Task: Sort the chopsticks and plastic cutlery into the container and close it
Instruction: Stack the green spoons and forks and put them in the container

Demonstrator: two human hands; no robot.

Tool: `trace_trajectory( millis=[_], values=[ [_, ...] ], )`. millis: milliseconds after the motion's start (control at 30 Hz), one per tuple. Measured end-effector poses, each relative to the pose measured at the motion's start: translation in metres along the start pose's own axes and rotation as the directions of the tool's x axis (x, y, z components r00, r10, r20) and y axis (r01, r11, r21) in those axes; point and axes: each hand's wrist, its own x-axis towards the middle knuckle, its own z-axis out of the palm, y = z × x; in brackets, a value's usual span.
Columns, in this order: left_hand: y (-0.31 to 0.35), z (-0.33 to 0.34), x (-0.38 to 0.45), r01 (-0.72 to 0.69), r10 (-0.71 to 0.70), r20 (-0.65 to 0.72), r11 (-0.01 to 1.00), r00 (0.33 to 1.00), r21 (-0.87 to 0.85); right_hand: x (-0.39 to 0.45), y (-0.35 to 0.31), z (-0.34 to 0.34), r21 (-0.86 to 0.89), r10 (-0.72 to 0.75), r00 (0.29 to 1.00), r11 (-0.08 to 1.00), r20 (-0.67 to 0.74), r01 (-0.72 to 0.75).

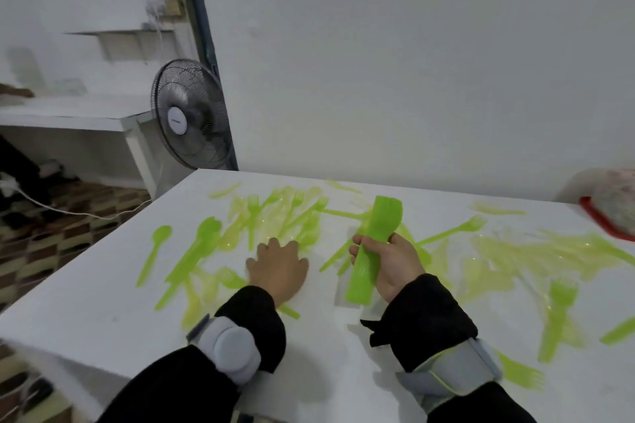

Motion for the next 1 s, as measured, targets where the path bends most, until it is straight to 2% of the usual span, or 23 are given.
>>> trace_trajectory(
  millis=[100,167,233,300,400,467,567,667,767,867,933,1000],
  values=[
    [0.015,0.002,-0.008,-0.079,0.077,-0.023,0.994,0.997,-0.080,-0.003,0.014,0.011,-0.018,0.023,0.998,1.000,0.052,-0.022],
    [0.009,-0.006,-0.008,-0.099,0.080,-0.111,0.979,0.991,-0.180,-0.005,0.019,0.018,-0.021,0.028,0.996,0.999,0.090,-0.026],
    [-0.014,-0.017,-0.005,-0.049,-0.006,-0.239,0.973,0.971,-0.224,-0.006,0.023,0.027,-0.028,0.032,0.991,0.999,0.130,-0.029],
    [-0.046,-0.029,-0.001,0.105,-0.166,-0.286,0.970,0.944,-0.217,-0.006,0.026,0.038,-0.042,0.043,0.985,0.998,0.166,-0.036],
    [-0.096,-0.037,0.006,0.398,-0.424,-0.144,0.900,0.894,-0.177,-0.006,0.031,0.059,-0.039,0.071,0.974,0.997,0.214,-0.064],
    [-0.114,-0.034,0.012,0.500,-0.508,-0.029,0.855,0.861,-0.139,-0.006,0.037,0.070,-0.038,0.086,0.966,0.996,0.243,-0.080],
    [-0.121,-0.026,0.035,0.529,-0.535,0.002,0.834,0.845,-0.156,0.002,0.045,0.081,-0.019,0.101,0.953,0.995,0.284,-0.100],
    [-0.119,-0.025,0.057,0.538,-0.540,0.074,0.800,0.838,-0.265,0.008,0.048,0.078,0.008,0.096,0.953,0.995,0.287,-0.103],
    [-0.122,-0.024,0.075,0.505,-0.512,0.089,0.779,0.855,-0.371,0.018,0.050,0.073,0.022,0.094,0.958,0.994,0.271,-0.104],
    [-0.112,-0.028,0.069,0.443,-0.514,-0.039,0.773,0.857,-0.454,0.020,0.048,0.068,0.059,0.084,0.965,0.993,0.249,-0.101],
    [-0.097,-0.034,0.064,0.313,-0.478,-0.235,0.804,0.847,-0.506,0.021,0.045,0.066,0.114,0.071,0.967,0.988,0.244,-0.101],
    [-0.074,-0.040,0.059,0.074,-0.371,-0.352,0.772,0.859,-0.631,0.023,0.043,0.065,0.160,0.050,0.971,0.983,0.235,-0.089]
  ],
)
